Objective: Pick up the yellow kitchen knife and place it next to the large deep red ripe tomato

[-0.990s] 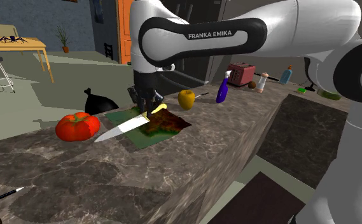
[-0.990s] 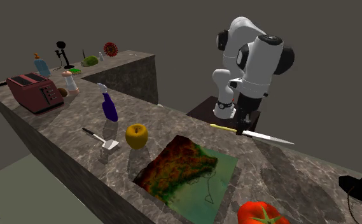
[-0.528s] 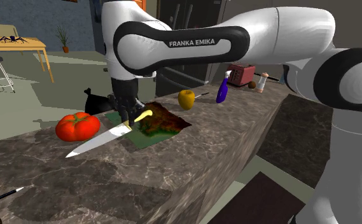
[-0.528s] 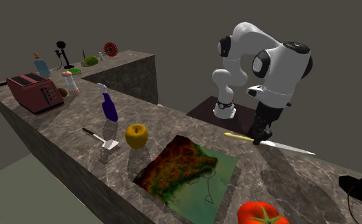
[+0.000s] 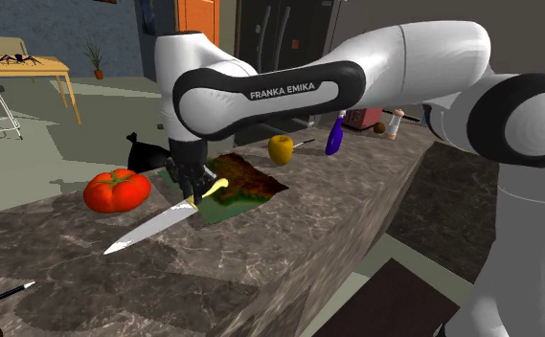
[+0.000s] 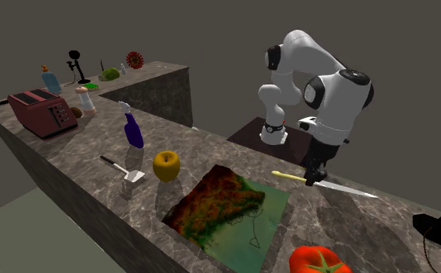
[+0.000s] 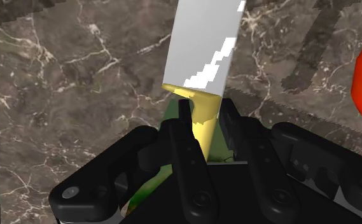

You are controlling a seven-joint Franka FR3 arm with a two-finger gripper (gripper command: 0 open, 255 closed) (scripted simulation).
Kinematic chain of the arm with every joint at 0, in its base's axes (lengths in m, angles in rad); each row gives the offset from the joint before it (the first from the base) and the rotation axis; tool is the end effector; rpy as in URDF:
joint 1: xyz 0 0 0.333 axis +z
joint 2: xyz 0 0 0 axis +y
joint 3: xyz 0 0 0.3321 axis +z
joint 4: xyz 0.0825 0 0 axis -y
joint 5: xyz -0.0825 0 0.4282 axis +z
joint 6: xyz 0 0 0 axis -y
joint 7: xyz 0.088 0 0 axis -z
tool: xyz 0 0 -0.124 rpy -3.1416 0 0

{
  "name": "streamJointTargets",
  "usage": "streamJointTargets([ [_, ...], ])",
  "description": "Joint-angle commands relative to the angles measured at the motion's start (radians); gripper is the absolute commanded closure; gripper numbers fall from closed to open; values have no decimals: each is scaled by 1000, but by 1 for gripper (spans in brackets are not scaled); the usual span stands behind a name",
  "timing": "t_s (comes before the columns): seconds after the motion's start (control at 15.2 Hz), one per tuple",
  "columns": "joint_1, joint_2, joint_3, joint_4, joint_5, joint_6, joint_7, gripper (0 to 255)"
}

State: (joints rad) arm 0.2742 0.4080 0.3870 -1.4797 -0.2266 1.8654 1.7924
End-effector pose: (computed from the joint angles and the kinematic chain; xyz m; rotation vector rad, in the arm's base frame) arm 0.6057 0.3970 0.4417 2.6683 -1.6279 0.1031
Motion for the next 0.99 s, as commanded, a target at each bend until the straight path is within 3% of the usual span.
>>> streamJointTargets([
  [0.0, -2, 3, -1, -21, -2, 24, 3, 255],
  [0.92, -2, 54, -15, -137, -32, 186, 31, 255],
])
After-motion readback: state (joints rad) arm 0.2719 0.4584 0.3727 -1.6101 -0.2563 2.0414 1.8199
